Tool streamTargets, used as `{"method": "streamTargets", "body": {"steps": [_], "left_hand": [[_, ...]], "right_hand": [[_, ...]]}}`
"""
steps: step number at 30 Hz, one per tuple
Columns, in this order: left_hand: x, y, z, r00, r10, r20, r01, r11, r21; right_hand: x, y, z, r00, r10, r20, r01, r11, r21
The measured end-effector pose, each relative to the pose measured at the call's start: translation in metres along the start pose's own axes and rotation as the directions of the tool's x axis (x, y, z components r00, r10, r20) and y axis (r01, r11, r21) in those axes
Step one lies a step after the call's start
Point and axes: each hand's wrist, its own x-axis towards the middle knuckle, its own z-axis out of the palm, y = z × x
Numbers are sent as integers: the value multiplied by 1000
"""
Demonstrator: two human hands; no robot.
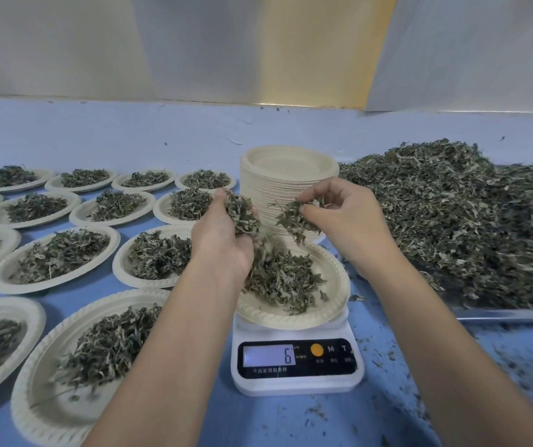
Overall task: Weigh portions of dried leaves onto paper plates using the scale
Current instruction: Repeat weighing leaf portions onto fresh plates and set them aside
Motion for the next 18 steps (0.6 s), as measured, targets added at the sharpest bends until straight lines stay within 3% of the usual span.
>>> {"method": "streamTargets", "body": {"steps": [7, 18], "left_hand": [[-3, 0, 3, 999, 33, -20, -33, 999, -1], [-5, 0, 2, 1000, 25, -17, -25, 1000, -4]], "right_hand": [[-1, 3, 0, 997, -16, 70, 31, 975, -220], [0, 8, 1, 943, 166, 289, -109, 973, -204]]}}
